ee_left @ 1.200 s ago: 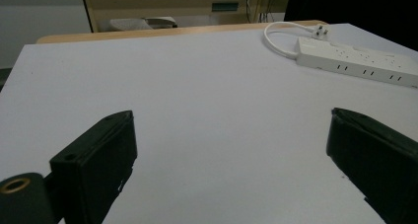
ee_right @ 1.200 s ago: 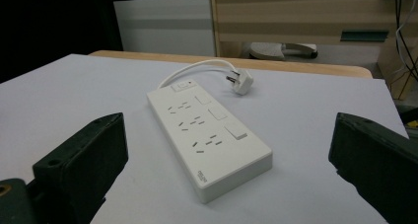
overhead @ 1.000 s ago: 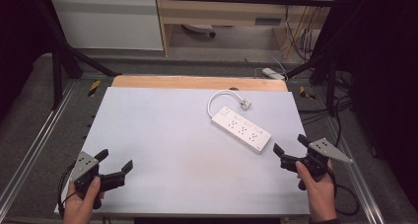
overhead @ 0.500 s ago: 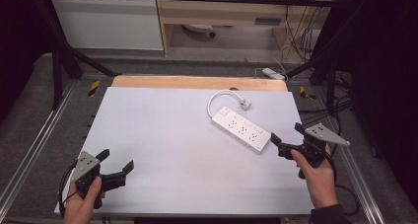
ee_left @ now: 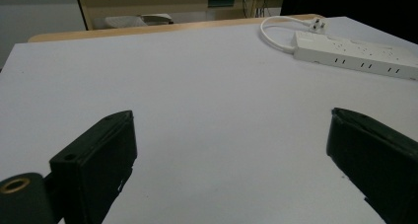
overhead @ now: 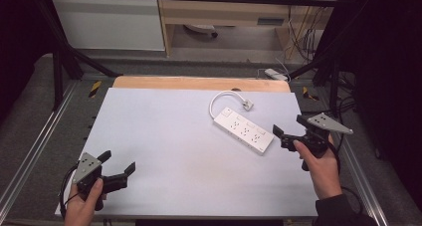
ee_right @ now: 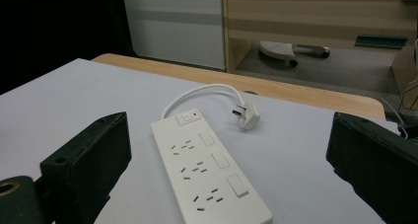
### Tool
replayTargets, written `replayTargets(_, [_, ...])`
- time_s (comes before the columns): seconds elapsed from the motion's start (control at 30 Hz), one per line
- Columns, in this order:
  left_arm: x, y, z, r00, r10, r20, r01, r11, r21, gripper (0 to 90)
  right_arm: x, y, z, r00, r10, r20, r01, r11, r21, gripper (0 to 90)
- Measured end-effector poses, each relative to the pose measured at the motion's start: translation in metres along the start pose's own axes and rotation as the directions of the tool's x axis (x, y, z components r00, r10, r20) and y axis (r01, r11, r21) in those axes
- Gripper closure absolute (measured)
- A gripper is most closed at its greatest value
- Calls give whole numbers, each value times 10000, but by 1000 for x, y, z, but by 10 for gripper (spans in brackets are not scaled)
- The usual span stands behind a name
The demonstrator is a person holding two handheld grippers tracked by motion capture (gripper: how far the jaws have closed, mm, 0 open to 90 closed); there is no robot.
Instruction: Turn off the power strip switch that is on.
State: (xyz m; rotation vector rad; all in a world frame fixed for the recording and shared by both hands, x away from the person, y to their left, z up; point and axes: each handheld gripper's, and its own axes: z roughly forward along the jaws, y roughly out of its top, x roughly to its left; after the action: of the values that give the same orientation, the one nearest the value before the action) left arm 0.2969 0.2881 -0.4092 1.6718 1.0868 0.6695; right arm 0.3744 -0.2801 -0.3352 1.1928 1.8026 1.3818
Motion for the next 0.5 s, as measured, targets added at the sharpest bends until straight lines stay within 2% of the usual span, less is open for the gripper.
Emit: replayTargets(0.5, [0,0,1,9999,89,91,-89,10000,44,49,0,14,11,9999,-135,-58,135,9999,67,49])
